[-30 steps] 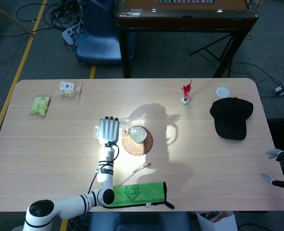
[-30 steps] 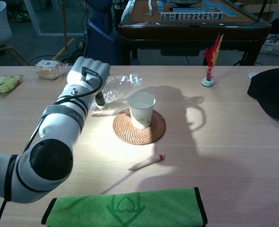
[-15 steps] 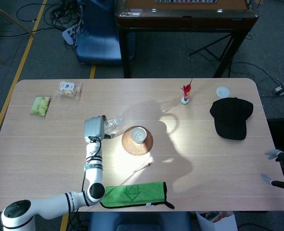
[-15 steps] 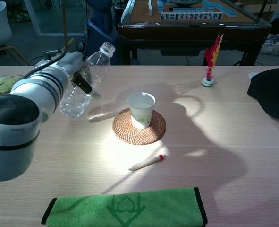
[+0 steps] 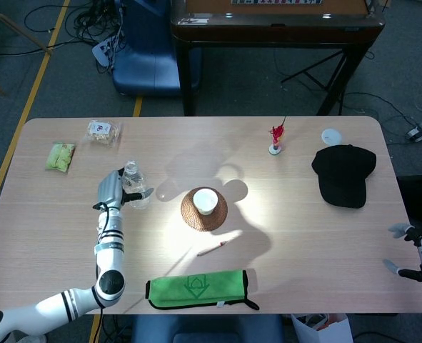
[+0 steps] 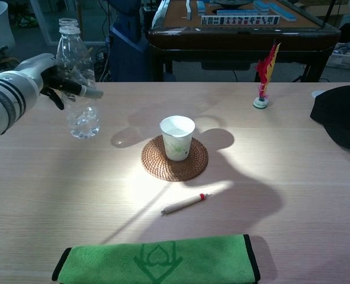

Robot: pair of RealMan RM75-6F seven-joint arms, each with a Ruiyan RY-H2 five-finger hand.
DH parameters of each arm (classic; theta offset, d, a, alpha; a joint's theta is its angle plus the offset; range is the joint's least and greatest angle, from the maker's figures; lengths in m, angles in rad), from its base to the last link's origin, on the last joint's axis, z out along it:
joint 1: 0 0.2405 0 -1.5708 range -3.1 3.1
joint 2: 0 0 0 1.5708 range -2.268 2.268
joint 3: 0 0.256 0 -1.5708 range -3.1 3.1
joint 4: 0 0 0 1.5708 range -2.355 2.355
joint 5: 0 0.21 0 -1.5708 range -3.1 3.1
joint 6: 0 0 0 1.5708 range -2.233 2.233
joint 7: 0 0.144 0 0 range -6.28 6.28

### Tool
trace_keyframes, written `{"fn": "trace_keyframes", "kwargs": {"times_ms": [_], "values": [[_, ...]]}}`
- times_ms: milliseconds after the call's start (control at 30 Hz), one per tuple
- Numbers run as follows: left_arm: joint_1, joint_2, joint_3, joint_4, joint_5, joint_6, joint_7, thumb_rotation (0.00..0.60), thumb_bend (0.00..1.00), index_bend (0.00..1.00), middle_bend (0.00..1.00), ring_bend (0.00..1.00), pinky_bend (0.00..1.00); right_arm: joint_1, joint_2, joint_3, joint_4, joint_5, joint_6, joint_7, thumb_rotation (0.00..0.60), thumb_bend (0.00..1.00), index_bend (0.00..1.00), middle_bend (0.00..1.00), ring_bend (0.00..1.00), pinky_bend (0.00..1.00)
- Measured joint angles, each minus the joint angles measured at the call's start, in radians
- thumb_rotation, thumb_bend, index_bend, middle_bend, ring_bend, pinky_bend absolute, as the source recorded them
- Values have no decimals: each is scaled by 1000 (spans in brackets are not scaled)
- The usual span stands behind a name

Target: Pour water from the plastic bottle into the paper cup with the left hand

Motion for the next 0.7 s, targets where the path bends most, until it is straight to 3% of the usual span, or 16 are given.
{"fn": "trace_keyframes", "kwargs": {"times_ms": [367,700], "values": [[105,65,144,35,235,-47,-304,600,74,692,743,586,564,3,-6,-3,-1,1,-5,-17,600,0,371,416,403,454],[144,40,246,196,353,-16,-443,600,74,690,742,586,564,6,-10,-5,-3,4,-12,-30,600,0,371,416,403,454]]}}
